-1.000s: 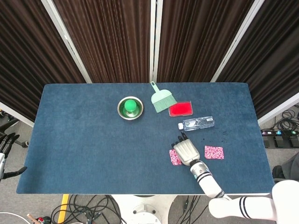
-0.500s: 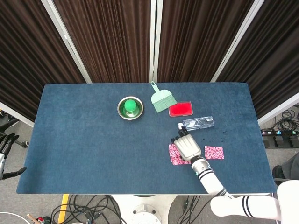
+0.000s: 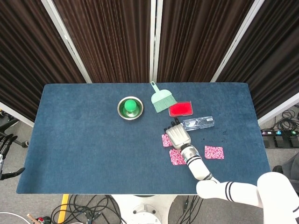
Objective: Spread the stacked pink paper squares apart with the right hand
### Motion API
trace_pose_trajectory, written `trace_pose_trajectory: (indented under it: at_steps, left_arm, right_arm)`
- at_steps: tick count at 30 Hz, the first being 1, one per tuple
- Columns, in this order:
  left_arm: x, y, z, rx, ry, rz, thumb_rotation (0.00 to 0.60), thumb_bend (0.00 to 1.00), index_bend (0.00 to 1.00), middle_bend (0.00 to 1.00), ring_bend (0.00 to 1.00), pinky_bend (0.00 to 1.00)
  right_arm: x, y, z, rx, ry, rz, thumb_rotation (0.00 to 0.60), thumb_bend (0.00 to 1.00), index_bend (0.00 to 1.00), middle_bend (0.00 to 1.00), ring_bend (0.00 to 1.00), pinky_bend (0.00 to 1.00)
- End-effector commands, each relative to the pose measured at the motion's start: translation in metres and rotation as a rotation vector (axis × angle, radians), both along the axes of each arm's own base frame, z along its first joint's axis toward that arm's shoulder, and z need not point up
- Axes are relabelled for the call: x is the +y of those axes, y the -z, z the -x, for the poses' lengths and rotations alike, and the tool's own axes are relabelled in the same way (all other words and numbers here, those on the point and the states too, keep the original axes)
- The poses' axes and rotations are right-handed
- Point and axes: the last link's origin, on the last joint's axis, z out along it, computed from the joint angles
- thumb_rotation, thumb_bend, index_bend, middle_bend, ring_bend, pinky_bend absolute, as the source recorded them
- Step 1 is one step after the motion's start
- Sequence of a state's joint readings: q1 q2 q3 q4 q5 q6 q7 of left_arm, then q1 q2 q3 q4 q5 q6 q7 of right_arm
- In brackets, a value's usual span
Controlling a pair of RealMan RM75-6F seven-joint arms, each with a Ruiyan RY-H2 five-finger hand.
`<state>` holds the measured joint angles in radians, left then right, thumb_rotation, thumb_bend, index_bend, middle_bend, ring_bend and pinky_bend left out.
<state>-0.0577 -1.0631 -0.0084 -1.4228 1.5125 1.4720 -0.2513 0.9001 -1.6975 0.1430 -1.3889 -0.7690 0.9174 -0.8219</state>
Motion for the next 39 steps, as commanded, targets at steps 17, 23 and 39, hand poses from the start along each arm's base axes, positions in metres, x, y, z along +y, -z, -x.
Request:
trace_pose_trajectory:
  at_steps: [17, 23, 39]
  left_arm:
    - [-0.003, -0.008, 0.005, 0.001, -0.013, -0.019, 0.600, 0.00, 0.09, 0.07, 0.04, 0.17]
    - [-0.002, -0.006, 0.003, 0.003, -0.009, -0.014, 0.600, 0.00, 0.09, 0.07, 0.04, 0.17]
    - [0.002, 0.007, -0.011, 0.004, 0.030, 0.029, 0.600, 0.00, 0.09, 0.07, 0.04, 0.17]
  right_arm:
    - [-0.017, 0.024, -0.017, -0.035, -0.010, -0.029, 0.600, 0.07, 0.18, 0.25, 0.03, 0.00]
    - [-0.017, 0.016, -0.019, -0.055, -0.015, -0.020, 0.600, 0.05, 0.11, 0.19, 0.00, 0.00]
    - [0.039, -0.104, 0.004, -0.201, -0.090, 0.143, 0.600, 0.05, 0.10, 0.21, 0.00, 0.00]
